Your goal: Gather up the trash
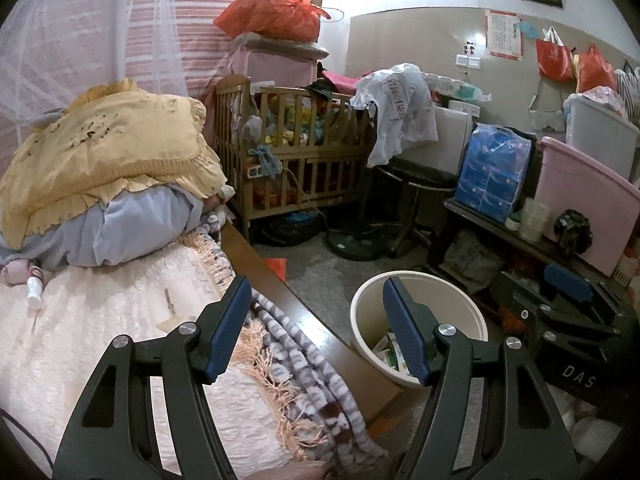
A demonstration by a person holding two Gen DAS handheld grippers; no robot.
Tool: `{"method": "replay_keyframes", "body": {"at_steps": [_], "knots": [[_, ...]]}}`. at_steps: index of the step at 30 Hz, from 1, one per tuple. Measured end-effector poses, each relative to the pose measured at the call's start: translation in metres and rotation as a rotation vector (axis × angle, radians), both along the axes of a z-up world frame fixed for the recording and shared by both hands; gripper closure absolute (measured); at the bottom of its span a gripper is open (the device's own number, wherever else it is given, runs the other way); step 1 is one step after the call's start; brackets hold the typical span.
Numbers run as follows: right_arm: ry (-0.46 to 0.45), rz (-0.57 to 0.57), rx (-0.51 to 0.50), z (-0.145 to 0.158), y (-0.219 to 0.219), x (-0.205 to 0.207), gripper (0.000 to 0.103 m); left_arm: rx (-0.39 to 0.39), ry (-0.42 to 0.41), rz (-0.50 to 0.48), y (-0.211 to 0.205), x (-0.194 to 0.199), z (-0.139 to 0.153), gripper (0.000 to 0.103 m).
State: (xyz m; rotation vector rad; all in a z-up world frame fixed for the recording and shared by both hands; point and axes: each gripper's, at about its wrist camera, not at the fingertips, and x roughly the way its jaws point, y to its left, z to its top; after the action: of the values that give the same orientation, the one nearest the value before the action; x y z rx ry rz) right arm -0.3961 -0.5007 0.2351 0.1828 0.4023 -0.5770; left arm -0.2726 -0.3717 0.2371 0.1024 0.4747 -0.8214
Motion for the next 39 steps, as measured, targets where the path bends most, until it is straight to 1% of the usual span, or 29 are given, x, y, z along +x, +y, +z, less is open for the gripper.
{"method": "replay_keyframes", "body": {"at_steps": [19, 39], "knots": [[0.002, -0.003, 0.001, 0.0001, 0.0045, 0.0019, 0.011, 0.003, 0.018, -0.004, -0.0056, -0.0034, -0.0017, 0.036], [0.018, 0.012, 0.007, -0.008, 0.002, 0.0074, 0.01, 0.006, 0.028, 0.004, -0.0063, -0.0027, -0.0086, 0.036]]}}
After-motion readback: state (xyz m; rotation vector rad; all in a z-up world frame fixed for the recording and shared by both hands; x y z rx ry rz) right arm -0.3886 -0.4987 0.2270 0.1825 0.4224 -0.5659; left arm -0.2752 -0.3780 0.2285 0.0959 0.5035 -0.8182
